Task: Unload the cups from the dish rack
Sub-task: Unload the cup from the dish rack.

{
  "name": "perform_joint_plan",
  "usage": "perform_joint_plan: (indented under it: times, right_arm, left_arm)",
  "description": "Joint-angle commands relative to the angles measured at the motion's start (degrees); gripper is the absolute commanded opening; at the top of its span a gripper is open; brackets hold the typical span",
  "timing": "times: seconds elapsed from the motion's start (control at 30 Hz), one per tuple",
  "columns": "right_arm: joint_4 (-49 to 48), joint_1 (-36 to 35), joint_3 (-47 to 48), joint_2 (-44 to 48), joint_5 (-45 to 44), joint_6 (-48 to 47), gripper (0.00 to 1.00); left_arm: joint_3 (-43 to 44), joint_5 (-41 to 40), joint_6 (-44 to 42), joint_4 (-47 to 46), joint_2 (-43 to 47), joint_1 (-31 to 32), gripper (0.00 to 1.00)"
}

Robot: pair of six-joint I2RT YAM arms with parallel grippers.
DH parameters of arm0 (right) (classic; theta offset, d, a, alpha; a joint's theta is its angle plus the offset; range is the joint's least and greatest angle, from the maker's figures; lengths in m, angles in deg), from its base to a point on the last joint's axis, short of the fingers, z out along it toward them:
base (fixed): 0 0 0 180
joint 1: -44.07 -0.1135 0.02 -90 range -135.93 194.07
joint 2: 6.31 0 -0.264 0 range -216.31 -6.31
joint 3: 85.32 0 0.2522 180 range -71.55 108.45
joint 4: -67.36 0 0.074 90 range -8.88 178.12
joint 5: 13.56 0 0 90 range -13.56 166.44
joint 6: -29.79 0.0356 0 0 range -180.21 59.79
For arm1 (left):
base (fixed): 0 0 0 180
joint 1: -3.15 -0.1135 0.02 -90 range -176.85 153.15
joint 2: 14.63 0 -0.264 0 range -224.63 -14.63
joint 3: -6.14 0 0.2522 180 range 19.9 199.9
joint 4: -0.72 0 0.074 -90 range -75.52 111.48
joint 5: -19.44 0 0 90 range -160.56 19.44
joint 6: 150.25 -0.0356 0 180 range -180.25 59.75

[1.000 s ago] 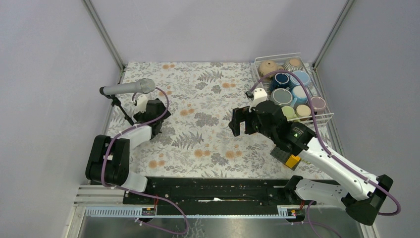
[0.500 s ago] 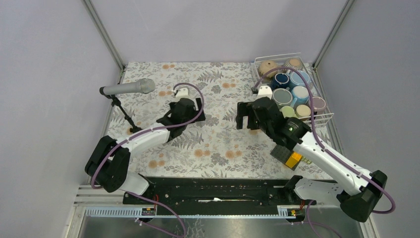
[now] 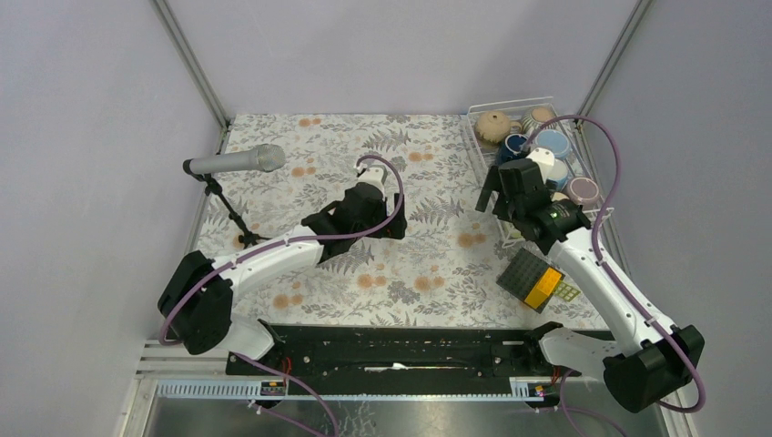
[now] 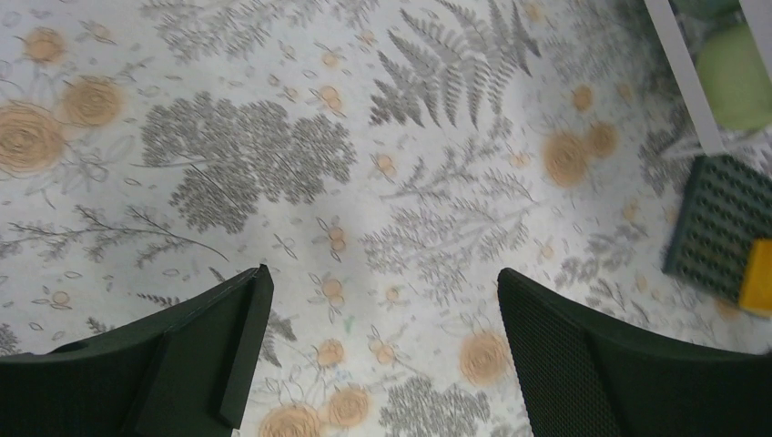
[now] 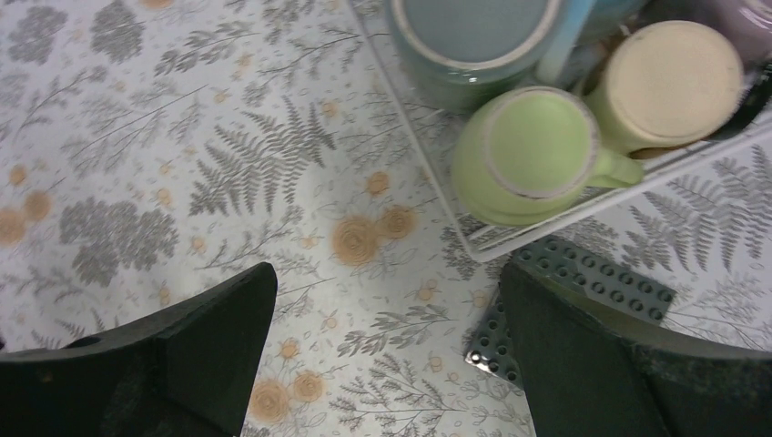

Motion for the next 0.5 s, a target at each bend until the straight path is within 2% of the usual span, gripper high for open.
perform_joint_plan:
  times: [0.0,0.23,0.47]
  right_arm:
    - [2.5,3.3,4.2,-2.4,-4.0,1.1,1.0]
    - [0.6,7.9,8.6,-7.6,-2.4,-1.8,1.0]
    - [-1.2,13.7,16.4,-19.1,4.4,-4.5,1.0]
  left_arm:
    - [3.6,6.8,-1.6,5.6,4.6,0.2,0.99]
    - [3.9,9.6,-4.4,8.6,8.3,0.3,0.99]
    - [3.8,9.6,-5.1,8.7,9.7,0.3,0.99]
